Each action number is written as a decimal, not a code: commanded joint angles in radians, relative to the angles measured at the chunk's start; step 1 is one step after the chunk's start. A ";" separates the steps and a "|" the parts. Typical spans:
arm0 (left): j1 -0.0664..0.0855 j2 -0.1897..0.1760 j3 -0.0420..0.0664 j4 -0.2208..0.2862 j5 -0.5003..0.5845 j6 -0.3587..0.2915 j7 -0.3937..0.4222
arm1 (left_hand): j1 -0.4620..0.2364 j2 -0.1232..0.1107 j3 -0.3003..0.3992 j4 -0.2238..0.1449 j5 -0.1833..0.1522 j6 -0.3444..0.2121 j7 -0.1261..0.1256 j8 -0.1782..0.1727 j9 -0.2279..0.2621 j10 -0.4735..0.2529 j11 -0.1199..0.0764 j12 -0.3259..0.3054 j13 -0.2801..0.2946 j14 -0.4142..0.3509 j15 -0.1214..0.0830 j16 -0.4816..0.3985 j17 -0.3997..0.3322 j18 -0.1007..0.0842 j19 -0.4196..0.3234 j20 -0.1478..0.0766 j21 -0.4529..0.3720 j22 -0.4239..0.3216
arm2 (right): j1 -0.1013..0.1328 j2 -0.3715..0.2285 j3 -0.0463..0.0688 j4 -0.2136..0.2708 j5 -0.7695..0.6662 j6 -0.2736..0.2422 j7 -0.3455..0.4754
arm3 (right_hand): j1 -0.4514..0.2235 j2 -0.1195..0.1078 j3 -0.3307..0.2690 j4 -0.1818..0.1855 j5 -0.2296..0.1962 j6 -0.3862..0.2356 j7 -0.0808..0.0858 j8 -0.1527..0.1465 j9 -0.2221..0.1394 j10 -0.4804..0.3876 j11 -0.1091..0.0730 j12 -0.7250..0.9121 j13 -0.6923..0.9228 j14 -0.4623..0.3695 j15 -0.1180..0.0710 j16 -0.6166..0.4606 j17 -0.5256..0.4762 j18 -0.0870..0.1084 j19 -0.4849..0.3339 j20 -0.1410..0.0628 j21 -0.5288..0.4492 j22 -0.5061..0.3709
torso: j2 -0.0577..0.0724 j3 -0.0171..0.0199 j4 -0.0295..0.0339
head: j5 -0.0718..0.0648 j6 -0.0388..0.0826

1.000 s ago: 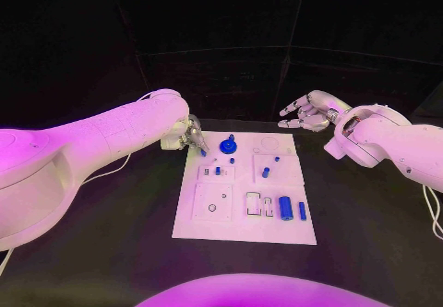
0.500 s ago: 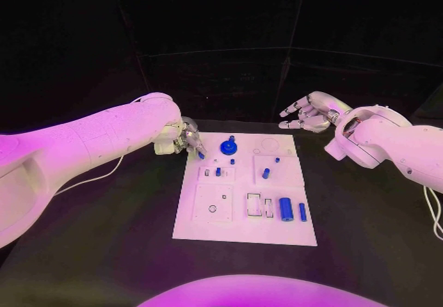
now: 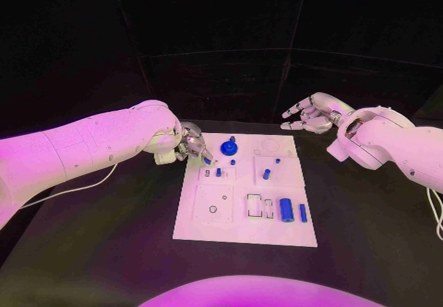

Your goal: Assemble the parts on the task board

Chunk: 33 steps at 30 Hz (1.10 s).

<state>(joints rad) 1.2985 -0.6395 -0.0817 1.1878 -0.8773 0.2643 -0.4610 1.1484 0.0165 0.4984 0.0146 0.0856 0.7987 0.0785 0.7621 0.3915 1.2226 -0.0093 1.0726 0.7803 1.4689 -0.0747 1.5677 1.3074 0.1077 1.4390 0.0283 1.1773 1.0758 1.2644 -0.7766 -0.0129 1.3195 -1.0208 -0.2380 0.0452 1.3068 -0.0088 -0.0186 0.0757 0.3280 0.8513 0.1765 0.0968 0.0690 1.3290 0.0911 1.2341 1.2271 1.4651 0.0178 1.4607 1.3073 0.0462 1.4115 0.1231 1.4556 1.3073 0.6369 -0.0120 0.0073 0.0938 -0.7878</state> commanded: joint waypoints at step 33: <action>-0.063 -0.071 -0.021 0.122 -0.133 -0.163 0.012 | -0.018 -0.019 0.156 -0.121 0.014 0.009 -0.016 0.023 0.004 0.028 -0.006 0.012 0.010 0.102 -0.002 0.003 0.263 -0.007 0.012 0.001 0.010 0.016 | 0.002 -0.004 0.001 0.000 -0.003 0.013 0.003 | 0.003 0.009 -0.005 0.003 0.006 0.009 0.001 0.004 0.000 0.000 -0.004 0.005 0.000 0.059 -0.006 -0.007 0.048 0.008 -0.010 0.000 -0.006 0.046 | 0.001 0.0009 -0.0018 | 0.007 -0.014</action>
<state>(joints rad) 1.2370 -0.7095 -0.1017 1.3074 -0.9932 0.0954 -0.4421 1.1280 -0.0038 0.5373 0.0043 0.0966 0.8040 0.0692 0.7809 0.3942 1.2440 -0.0163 1.0814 0.7909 1.4688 -0.0748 1.5677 1.3074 0.1078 1.4459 0.0284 1.1831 1.0920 1.2644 -0.7800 -0.0130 1.3188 -1.0255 -0.2294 0.0441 1.3068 -0.0088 -0.0186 0.0757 0.3279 0.8513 0.1765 0.0968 0.0690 1.3290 0.0911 1.2341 1.2271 1.4651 0.0178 1.4569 1.3079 0.0461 1.4115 0.1231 1.4556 1.3073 0.6389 -0.0109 0.0049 0.0979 -0.8010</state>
